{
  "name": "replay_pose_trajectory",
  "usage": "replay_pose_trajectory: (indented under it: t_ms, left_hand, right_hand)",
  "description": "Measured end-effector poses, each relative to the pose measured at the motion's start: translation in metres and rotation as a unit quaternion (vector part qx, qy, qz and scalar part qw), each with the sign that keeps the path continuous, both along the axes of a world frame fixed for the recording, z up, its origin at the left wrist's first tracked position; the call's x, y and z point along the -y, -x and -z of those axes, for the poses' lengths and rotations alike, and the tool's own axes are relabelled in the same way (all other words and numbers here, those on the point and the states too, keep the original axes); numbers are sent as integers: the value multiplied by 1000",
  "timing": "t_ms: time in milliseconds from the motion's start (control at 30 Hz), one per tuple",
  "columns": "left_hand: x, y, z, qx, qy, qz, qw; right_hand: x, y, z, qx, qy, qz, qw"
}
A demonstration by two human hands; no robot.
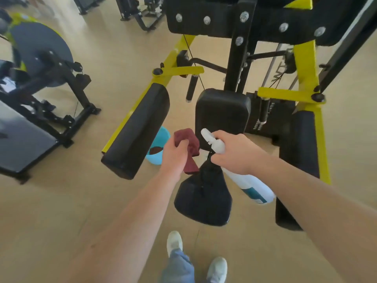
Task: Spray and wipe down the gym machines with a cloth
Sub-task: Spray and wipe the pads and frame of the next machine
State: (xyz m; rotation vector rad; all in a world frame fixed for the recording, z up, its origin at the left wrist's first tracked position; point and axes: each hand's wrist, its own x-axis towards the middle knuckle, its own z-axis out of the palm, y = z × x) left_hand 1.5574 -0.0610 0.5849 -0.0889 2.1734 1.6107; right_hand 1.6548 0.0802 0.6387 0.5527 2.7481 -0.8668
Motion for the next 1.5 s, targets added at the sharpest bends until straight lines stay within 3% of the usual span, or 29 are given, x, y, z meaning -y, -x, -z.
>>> replay_pose_trajectory:
  t_ms: [233, 400, 633, 800, 1133, 1267, 1500]
  left_hand:
    - [21, -9, 58, 68, 34, 47, 996]
    - [27, 3, 104, 96, 59, 78, 991]
    - [29, 22, 185, 114, 106, 129, 979]
    - [28, 33, 226, 140, 119, 101, 978]
    - [24, 40, 278, 180, 151, 80, 969]
    - [24, 40, 274, 177, 141, 64, 972]
    - [56, 39, 272, 129, 102, 33, 986]
  right_hand:
    - [29, -11, 85, 60, 67, 62, 994]
    - [42, -19, 156, 89, 151, 137, 975]
    - [48, -14, 254, 135, 188, 213, 949]
    - [53, 0, 309, 158, 213, 273, 925]
    - [54, -17, 358, 168, 295, 452, 825]
    - [65, -28, 360, 219, 280, 378, 855]
    - [108, -11, 360, 230, 282, 187, 912]
